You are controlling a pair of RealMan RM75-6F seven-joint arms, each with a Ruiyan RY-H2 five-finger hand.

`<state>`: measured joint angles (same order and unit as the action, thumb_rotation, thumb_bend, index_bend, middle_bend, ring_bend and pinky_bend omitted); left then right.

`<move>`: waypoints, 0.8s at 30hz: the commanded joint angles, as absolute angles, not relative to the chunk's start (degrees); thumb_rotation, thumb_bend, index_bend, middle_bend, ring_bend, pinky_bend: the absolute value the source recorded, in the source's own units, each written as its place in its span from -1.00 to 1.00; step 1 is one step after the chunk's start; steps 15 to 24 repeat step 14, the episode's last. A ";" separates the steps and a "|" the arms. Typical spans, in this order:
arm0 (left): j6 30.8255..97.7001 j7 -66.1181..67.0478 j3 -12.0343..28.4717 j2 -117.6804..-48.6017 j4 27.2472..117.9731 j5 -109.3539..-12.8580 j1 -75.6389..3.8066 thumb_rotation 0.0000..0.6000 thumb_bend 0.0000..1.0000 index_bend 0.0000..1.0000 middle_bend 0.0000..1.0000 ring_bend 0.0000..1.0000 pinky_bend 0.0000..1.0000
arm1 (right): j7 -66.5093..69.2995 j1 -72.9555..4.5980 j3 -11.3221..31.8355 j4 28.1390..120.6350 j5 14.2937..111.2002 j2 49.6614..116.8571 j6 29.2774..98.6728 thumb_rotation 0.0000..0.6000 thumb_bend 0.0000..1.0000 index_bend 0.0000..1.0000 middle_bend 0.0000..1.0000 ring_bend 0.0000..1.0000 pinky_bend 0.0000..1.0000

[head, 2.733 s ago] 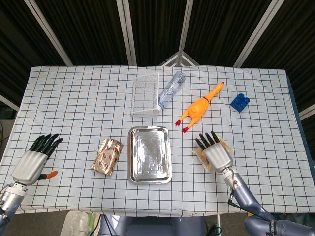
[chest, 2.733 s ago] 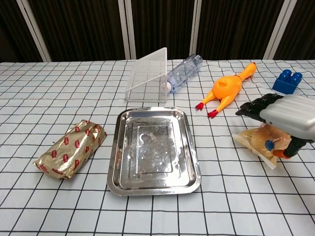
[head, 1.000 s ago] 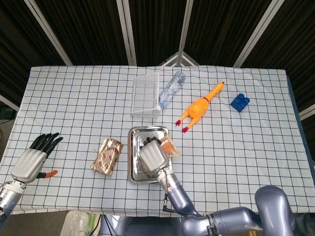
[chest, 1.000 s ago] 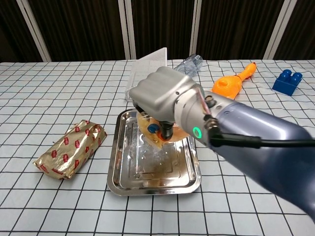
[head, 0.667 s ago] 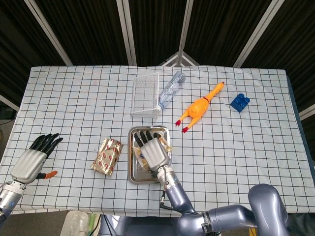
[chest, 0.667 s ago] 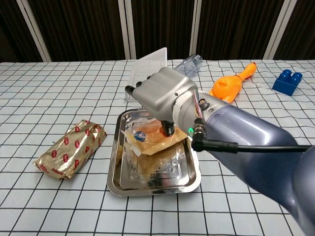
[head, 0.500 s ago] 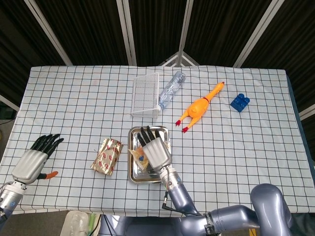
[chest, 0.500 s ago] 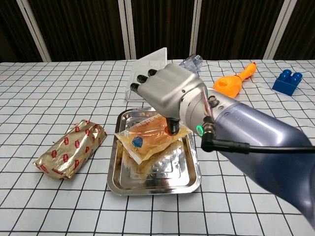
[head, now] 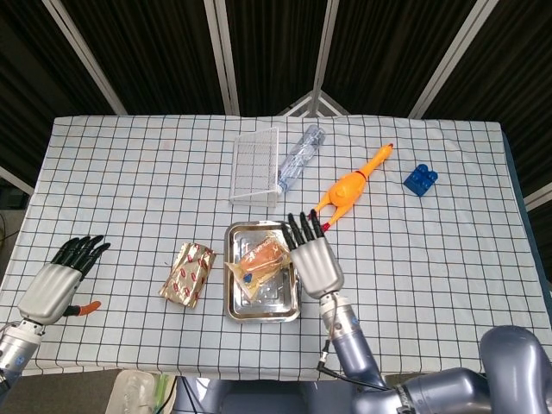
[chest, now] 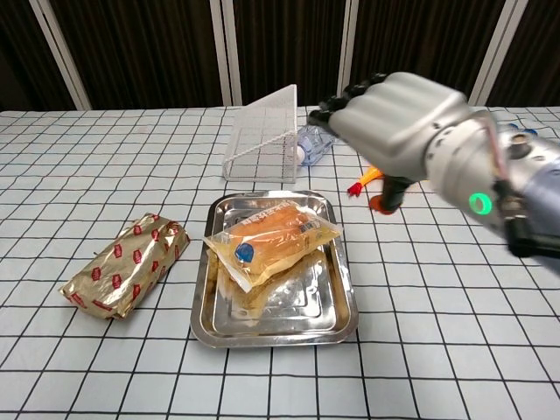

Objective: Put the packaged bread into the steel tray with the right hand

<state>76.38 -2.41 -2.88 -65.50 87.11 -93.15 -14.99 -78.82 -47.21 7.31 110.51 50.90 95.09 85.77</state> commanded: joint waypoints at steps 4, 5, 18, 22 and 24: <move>76.66 -1.49 -3.13 -66.32 86.78 -94.06 -15.00 1.00 -0.85 -1.00 -1.00 -1.00 -0.94 | -41.30 -27.85 -14.35 102.57 79.28 78.09 97.44 1.00 -0.36 -1.00 -1.00 -1.00 -1.00; 76.61 -1.06 -3.17 -66.52 86.77 -94.14 -15.01 1.00 -0.85 -1.00 -1.00 -1.00 -0.94 | -35.69 -25.16 -15.87 99.10 81.26 77.09 99.85 1.00 -0.36 -1.00 -1.00 -1.00 -1.00; 76.22 2.23 -3.69 -67.63 87.60 -94.74 -14.94 1.00 -0.85 -1.00 -1.00 -1.00 -0.94 | -9.49 -14.00 -14.75 82.52 82.53 74.61 106.25 1.00 -0.35 -1.00 -1.00 -1.00 -1.00; 76.22 2.23 -3.69 -67.63 87.60 -94.74 -14.94 1.00 -0.85 -1.00 -1.00 -1.00 -0.94 | -9.49 -14.00 -14.75 82.52 82.53 74.61 106.25 1.00 -0.35 -1.00 -1.00 -1.00 -1.00; 76.22 2.23 -3.69 -67.63 87.60 -94.74 -14.94 1.00 -0.85 -1.00 -1.00 -1.00 -0.94 | -9.49 -14.00 -14.75 82.52 82.53 74.61 106.25 1.00 -0.35 -1.00 -1.00 -1.00 -1.00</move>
